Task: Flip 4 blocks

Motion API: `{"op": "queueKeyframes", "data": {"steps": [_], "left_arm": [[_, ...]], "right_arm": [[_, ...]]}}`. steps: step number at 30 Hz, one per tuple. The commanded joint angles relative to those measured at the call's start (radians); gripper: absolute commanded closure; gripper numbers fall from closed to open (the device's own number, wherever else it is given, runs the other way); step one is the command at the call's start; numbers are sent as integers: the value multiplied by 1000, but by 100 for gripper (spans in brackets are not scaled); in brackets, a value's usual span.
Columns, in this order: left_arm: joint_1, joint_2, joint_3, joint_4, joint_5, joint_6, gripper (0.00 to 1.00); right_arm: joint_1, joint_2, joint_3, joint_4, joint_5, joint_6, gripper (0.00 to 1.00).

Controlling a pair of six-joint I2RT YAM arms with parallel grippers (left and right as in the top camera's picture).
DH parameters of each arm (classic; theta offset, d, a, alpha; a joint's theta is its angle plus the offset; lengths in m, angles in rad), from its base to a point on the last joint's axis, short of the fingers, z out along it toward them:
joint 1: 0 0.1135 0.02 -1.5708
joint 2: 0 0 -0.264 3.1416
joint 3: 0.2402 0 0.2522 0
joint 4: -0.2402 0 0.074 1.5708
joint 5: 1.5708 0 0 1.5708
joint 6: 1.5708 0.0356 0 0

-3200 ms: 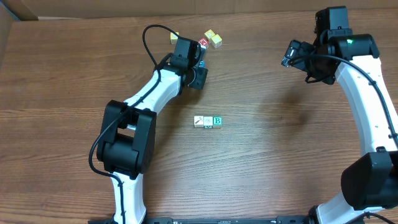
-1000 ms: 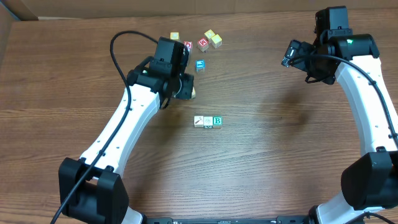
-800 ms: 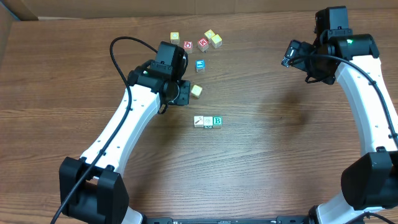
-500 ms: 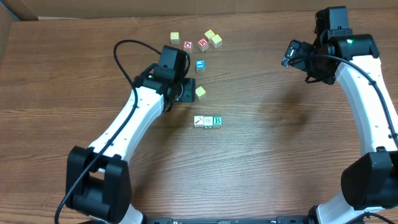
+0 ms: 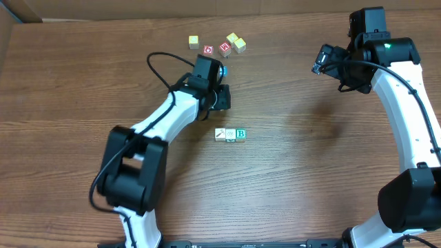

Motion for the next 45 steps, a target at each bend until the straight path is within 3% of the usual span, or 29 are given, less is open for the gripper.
{"op": "queueKeyframes", "data": {"steps": [1, 8, 23, 29, 45], "left_arm": [[-10, 47, -3, 44, -19, -63, 41], [-10, 64, -3, 43, -82, -63, 59], [2, 64, -3, 7, -175, 11, 56], [7, 64, -3, -10, -175, 29, 65], [8, -7, 90, -156, -175, 36, 73]], "right_arm": [[0, -12, 2, 5, -1, 5, 0], [0, -12, 2, 5, -1, 5, 0], [0, -12, 2, 5, -1, 5, 0], [0, -12, 2, 5, -1, 5, 0], [0, -12, 2, 5, -1, 5, 0]]}}
